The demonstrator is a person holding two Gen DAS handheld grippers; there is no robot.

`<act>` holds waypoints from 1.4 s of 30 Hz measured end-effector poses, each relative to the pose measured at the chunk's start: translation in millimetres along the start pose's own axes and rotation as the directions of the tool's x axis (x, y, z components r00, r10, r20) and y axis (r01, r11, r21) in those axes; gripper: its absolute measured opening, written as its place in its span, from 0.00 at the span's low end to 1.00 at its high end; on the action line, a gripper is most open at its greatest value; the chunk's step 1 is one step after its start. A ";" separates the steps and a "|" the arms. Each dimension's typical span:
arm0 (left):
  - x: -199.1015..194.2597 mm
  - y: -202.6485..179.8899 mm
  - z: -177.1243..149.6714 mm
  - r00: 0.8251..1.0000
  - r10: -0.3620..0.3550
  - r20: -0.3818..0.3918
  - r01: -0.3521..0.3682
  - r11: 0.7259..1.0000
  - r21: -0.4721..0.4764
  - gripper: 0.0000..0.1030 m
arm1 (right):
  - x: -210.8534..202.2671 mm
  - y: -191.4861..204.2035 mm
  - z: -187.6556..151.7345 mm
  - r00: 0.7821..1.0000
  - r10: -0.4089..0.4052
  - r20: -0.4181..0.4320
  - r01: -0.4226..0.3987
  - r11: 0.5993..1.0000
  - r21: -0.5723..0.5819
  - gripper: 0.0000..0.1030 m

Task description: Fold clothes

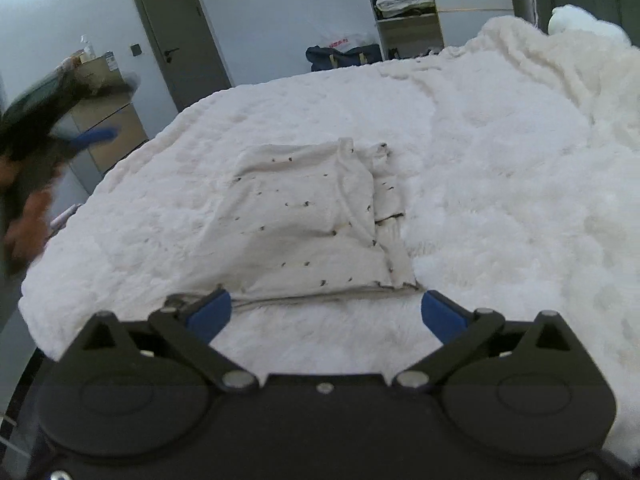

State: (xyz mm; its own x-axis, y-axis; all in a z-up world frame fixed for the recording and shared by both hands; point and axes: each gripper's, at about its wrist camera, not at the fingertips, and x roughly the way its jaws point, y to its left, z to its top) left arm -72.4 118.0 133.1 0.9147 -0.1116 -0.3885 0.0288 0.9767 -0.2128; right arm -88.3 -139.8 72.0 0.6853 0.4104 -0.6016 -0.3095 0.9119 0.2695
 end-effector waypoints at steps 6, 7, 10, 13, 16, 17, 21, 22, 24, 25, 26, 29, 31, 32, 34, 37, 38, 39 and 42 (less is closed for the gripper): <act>-60.0 -38.9 -50.9 0.971 0.155 -0.182 -0.169 0.984 -0.060 1.00 | -49.3 40.2 7.2 0.998 -0.065 0.022 0.066 0.997 -0.039 1.00; -60.8 -50.2 -55.3 0.945 0.199 -0.261 -0.217 0.975 -0.043 1.00 | -56.5 46.6 10.0 0.995 -0.100 0.016 0.101 0.994 -0.038 1.00; -70.4 -77.2 -65.2 0.888 0.258 -0.380 -0.272 0.962 0.016 1.00 | -72.2 59.9 14.1 0.990 -0.141 -0.010 0.140 0.987 -0.082 1.00; -98.4 -80.2 -74.0 0.903 0.256 -0.345 -0.281 0.959 -0.025 1.00 | -80.3 65.9 13.7 0.982 -0.189 -0.025 0.184 0.975 -0.128 1.00; -118.4 -90.2 -80.3 0.905 0.284 -0.318 -0.305 0.952 -0.017 1.00 | -89.9 68.6 10.0 0.974 -0.224 -0.012 0.220 0.963 -0.153 1.00; -114.5 -96.7 -79.9 0.900 0.301 -0.317 -0.315 0.949 0.006 1.00 | -92.4 67.7 8.7 0.972 -0.233 -0.011 0.228 0.962 -0.150 1.00; -98.4 -118.8 -77.5 0.882 0.350 -0.314 -0.343 0.936 0.081 1.00 | -96.7 62.9 1.8 0.970 -0.242 -0.018 0.237 0.963 -0.129 1.00; -97.0 -121.4 -79.9 0.882 0.346 -0.320 -0.335 0.938 0.092 0.99 | -96.3 62.0 0.5 0.970 -0.243 -0.023 0.239 0.963 -0.127 1.00; -92.9 -125.6 -83.4 0.873 0.364 -0.326 -0.343 0.931 0.122 1.00 | -94.5 61.3 -2.0 0.968 -0.247 -0.034 0.241 0.963 -0.124 1.00; -91.4 -126.8 -84.6 0.870 0.374 -0.322 -0.347 0.927 0.139 1.00 | -94.2 62.3 -2.6 0.968 -0.251 -0.031 0.245 0.961 -0.127 1.00; -89.6 -128.1 -85.9 0.866 0.386 -0.318 -0.352 0.922 0.158 1.00 | -93.9 63.3 -3.2 0.967 -0.255 -0.028 0.249 0.960 -0.130 1.00; -86.4 -127.4 -88.8 0.858 0.404 -0.319 -0.363 0.914 0.182 1.00 | -91.9 66.3 -5.9 0.965 -0.260 -0.033 0.253 0.958 -0.136 1.00; -85.9 -122.6 -89.5 0.855 0.401 -0.329 -0.364 0.916 0.171 1.00 | -90.6 67.6 -8.7 0.965 -0.258 -0.040 0.250 0.958 -0.138 1.00; -85.3 -120.9 -90.0 0.854 0.402 -0.332 -0.365 0.916 0.169 1.00 | -90.0 68.4 -10.1 0.965 -0.257 -0.043 0.249 0.958 -0.140 1.00; -84.9 -118.4 -92.2 0.850 0.409 -0.332 -0.370 0.912 0.175 1.00 | -88.5 69.8 -13.1 0.965 -0.259 -0.047 0.250 0.957 -0.146 1.00; -85.2 -114.6 -93.7 0.847 0.407 -0.341 -0.372 0.913 0.166 1.00 | -86.4 70.5 -16.5 0.966 -0.252 -0.063 0.240 0.959 -0.151 0.99; -85.6 -113.6 -93.9 0.847 0.407 -0.343 -0.373 0.913 0.164 1.00 | -86.2 70.4 -17.0 0.966 -0.249 -0.066 0.237 0.960 -0.150 0.99; -86.4 -113.8 -94.0 0.848 0.409 -0.337 -0.374 0.912 0.166 1.00 | -86.3 70.2 -17.3 0.967 -0.247 -0.068 0.235 0.961 -0.148 0.99; -88.5 -116.1 -93.1 0.848 0.424 -0.319 -0.383 0.905 0.185 1.00 | -87.6 70.1 -18.3 0.967 -0.244 -0.067 0.232 0.962 -0.146 0.99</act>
State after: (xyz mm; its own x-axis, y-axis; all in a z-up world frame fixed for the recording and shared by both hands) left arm -194.3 -2.6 108.7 0.6591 0.2611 -0.7052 -0.2501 0.9605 0.1218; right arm -182.0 -111.8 129.8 0.6942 0.1745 -0.6983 -0.2346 0.9720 0.0097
